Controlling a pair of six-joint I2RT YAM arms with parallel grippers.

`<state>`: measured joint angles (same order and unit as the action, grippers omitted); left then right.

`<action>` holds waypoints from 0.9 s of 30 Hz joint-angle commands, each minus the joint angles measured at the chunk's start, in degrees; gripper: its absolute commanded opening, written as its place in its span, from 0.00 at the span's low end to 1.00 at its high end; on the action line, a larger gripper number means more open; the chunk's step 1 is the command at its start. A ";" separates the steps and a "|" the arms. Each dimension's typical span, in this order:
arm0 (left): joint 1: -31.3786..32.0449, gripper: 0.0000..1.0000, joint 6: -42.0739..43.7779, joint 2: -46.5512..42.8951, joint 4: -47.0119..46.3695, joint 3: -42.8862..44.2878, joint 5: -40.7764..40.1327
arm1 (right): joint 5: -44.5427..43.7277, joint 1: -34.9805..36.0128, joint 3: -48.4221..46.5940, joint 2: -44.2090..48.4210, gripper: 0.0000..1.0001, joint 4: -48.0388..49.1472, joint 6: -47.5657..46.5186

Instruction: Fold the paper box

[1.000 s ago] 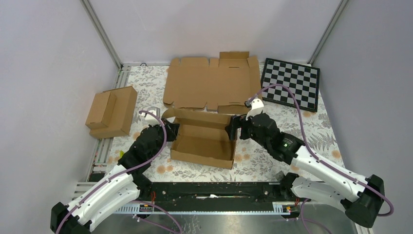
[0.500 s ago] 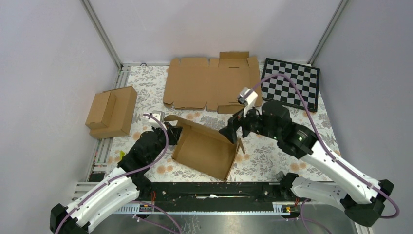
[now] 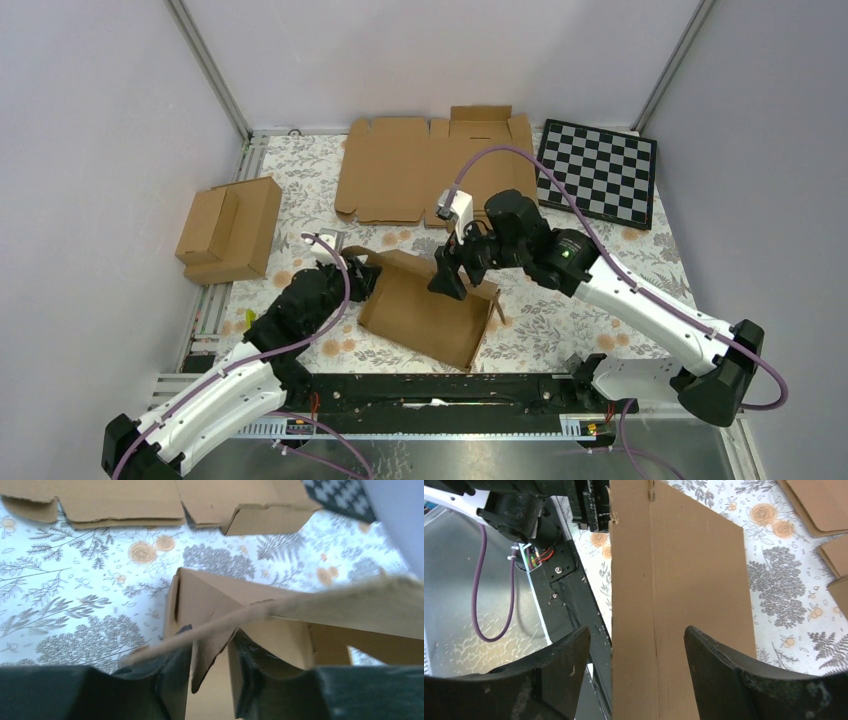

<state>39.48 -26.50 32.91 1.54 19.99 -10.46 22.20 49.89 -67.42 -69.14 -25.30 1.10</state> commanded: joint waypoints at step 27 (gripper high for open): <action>0.32 0.99 -10.53 6.91 32.79 25.22 -1.54 | 4.28 3.99 28.73 -0.79 1.00 15.21 15.24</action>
<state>39.68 -33.82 37.08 40.47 48.95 -14.96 25.08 53.49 -41.82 -68.82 -12.40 12.67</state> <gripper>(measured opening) 0.988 0.993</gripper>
